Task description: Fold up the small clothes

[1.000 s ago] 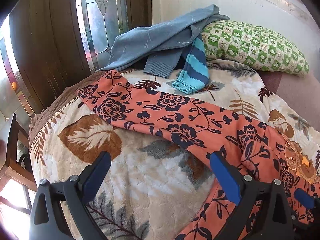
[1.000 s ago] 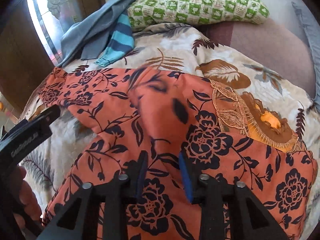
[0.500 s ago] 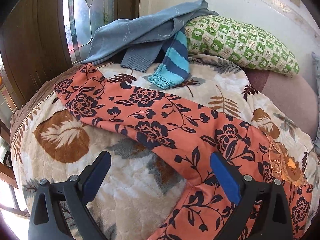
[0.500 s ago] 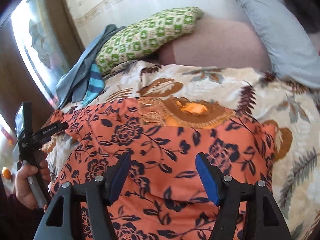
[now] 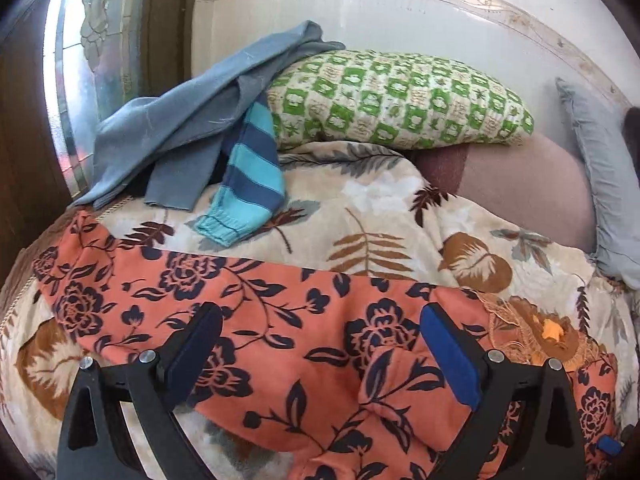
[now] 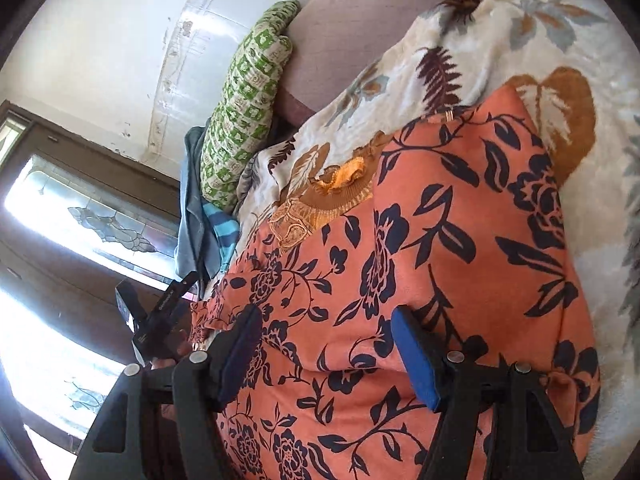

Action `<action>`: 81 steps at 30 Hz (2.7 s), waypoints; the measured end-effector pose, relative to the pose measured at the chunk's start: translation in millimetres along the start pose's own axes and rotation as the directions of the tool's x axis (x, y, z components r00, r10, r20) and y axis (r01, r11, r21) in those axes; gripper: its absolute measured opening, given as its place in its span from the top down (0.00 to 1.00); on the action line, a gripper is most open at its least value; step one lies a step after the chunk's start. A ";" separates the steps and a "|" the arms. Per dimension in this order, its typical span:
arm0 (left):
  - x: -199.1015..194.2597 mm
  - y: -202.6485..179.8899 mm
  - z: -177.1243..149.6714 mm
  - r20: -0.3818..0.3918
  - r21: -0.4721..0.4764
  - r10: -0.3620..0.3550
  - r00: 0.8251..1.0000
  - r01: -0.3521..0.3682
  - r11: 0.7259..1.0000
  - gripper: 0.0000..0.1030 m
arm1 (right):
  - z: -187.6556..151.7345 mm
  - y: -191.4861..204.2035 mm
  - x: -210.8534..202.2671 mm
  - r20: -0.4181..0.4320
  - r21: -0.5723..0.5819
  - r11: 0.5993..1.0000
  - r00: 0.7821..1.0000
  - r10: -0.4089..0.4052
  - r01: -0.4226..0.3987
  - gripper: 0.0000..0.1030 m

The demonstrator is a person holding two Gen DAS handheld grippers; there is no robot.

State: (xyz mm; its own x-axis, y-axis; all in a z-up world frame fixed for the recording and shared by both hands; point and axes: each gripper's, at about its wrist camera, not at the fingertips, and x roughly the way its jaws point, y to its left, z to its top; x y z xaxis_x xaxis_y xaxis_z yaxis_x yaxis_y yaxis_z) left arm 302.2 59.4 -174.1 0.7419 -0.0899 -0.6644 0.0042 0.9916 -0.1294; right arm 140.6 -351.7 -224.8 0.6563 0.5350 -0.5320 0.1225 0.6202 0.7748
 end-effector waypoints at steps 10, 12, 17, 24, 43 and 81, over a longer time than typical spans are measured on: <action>42.2 -36.6 -10.3 -0.211 0.088 -0.170 0.963 0.192 0.978 0.75 | 16.5 -10.0 33.8 0.018 -0.051 0.984 0.985 -0.171 0.172 0.32; 39.3 -35.2 -8.4 -0.216 0.069 -0.217 0.952 0.236 0.969 0.78 | 17.8 -9.1 37.5 0.022 -0.065 0.980 0.982 -0.186 0.187 0.32; 26.5 -35.0 -3.6 -0.235 0.074 -0.282 0.930 0.306 0.949 0.59 | 19.8 -13.6 37.3 0.020 -0.053 0.984 0.986 -0.167 0.168 0.32; 26.3 -39.7 -15.4 -0.268 0.153 -0.240 0.933 0.288 0.945 0.29 | 18.9 -12.9 36.3 0.016 -0.060 0.984 0.986 -0.165 0.166 0.32; -91.7 -108.1 9.6 -0.310 0.333 -0.283 0.908 0.382 0.862 0.86 | 17.9 -12.3 32.6 0.022 -0.048 0.985 0.986 -0.166 0.167 0.32; 19.9 -53.4 -22.3 -0.454 0.282 0.027 0.890 0.115 0.952 0.91 | 15.4 -7.7 36.1 0.031 -0.059 0.979 0.981 -0.194 0.195 0.32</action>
State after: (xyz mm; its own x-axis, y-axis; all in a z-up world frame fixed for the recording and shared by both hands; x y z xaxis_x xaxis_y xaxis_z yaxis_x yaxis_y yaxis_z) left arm 301.9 2.6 -196.8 0.3560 -0.0956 -0.9296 0.2787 0.9603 0.0080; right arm 174.8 -346.0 -244.7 0.6430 0.3866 -0.6611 0.2043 0.7454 0.6346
